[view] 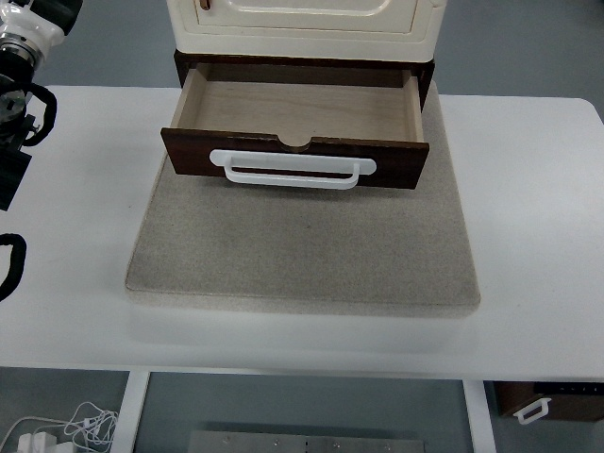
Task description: Close drawer under combined cabinet
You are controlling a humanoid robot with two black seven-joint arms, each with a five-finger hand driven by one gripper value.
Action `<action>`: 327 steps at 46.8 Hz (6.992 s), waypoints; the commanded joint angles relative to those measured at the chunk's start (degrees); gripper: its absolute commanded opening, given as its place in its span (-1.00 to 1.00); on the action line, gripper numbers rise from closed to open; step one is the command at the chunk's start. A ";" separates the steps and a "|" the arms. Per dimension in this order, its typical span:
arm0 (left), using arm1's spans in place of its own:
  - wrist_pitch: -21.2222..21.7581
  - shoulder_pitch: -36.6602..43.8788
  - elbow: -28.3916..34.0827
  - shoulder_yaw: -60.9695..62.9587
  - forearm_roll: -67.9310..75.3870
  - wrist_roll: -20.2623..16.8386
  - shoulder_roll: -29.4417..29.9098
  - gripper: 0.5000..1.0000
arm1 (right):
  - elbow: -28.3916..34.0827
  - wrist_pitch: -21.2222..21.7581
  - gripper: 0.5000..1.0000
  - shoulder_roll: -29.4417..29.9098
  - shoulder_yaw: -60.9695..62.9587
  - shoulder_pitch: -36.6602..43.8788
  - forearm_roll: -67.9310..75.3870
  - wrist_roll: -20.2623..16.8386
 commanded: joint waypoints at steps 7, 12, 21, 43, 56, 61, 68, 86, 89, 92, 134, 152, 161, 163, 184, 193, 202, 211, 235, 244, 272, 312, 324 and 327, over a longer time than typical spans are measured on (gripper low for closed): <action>-0.03 -4.53 -0.03 4.37 0.57 -0.07 5.26 1.00 | 0.00 -0.04 0.81 0.00 0.00 -0.01 0.00 -0.01; -0.03 -7.60 -0.03 4.63 0.57 0.01 7.02 1.00 | 0.00 -0.04 0.81 0.00 0.00 -0.01 0.00 -0.01; -0.12 -12.52 -2.49 6.30 0.66 0.10 9.31 1.00 | 0.00 0.05 0.81 0.00 0.00 -0.01 0.00 -0.01; 0.23 -16.92 -20.15 11.84 7.50 0.10 13.79 1.00 | 0.00 0.05 0.81 0.00 0.00 -0.01 0.00 -0.01; -0.12 -16.57 -32.89 11.93 15.85 0.01 15.03 1.00 | 0.00 0.05 0.81 0.00 0.00 -0.01 0.00 -0.01; -0.03 -15.52 -39.30 12.19 21.57 0.01 15.11 1.00 | 0.00 -0.04 0.81 0.00 0.00 -0.01 0.00 -0.01; -0.03 -14.38 -46.34 15.61 23.86 0.01 16.43 1.00 | 0.00 0.05 0.81 0.00 0.00 -0.01 0.00 -0.01; -0.30 -10.25 -64.45 21.68 30.00 1.42 20.21 1.00 | 0.00 0.05 0.81 0.00 0.00 -0.01 0.00 -0.01; -0.56 -9.46 -66.56 23.00 32.99 1.86 20.04 1.00 | 0.00 -0.04 0.81 0.00 0.00 -0.01 0.00 -0.01; -1.44 -9.28 -67.97 24.31 34.40 2.12 19.77 1.00 | 0.00 -0.04 0.81 0.00 0.00 -0.01 0.00 -0.01; -14.99 -6.64 -75.96 35.83 41.61 26.73 9.31 1.00 | 0.00 -0.04 0.81 0.00 0.00 -0.01 0.00 -0.01; -14.99 -4.80 -76.23 39.87 41.88 38.53 8.96 1.00 | 0.00 -0.04 0.81 0.00 0.00 -0.01 0.00 -0.01; -14.99 -4.36 -74.65 42.25 41.88 38.53 9.05 1.00 | 0.00 0.05 0.81 0.00 0.00 -0.01 0.00 -0.01; -14.99 -4.27 -74.12 42.34 41.97 38.53 9.05 1.00 | 0.00 -0.04 0.81 0.00 0.00 -0.01 0.00 -0.01; -14.99 -4.36 -69.99 42.51 42.14 38.53 8.96 1.00 | 0.00 -0.04 0.81 0.00 0.00 -0.01 0.00 -0.01; -14.99 -4.36 -69.46 42.43 42.32 38.53 9.14 1.00 | 0.00 0.05 0.81 0.00 0.00 -0.01 0.00 -0.01; -14.99 -4.44 -67.00 41.90 42.93 38.53 9.22 1.00 | 0.00 0.05 0.81 0.00 0.00 -0.01 0.00 -0.01; -14.99 -4.71 -65.69 41.55 42.93 38.53 9.31 1.00 | 0.00 0.05 0.81 0.00 0.00 -0.01 0.00 -0.01; -14.99 -4.97 -60.68 38.56 45.92 38.53 8.96 1.00 | 0.00 -0.04 0.81 0.00 0.00 -0.01 0.00 -0.01; -14.99 -6.38 -56.99 37.42 45.83 38.53 8.70 1.00 | 0.00 0.05 0.81 0.00 0.00 -0.01 0.00 -0.01; -14.99 -6.38 -50.39 34.34 47.77 38.53 5.80 1.00 | 0.00 -0.04 0.81 0.00 0.00 -0.01 0.00 -0.01; -14.99 -6.38 -45.03 33.28 51.28 38.53 3.51 1.00 | 0.00 -0.04 0.81 0.00 0.00 -0.01 0.00 -0.01; -14.99 -6.29 -44.24 32.23 51.28 38.53 3.51 1.00 | 0.00 -0.04 0.81 0.00 0.00 -0.01 0.00 -0.01; -14.99 -6.38 -44.24 32.23 51.28 38.53 3.60 1.00 | 0.00 0.05 0.81 0.00 0.00 -0.01 0.00 -0.01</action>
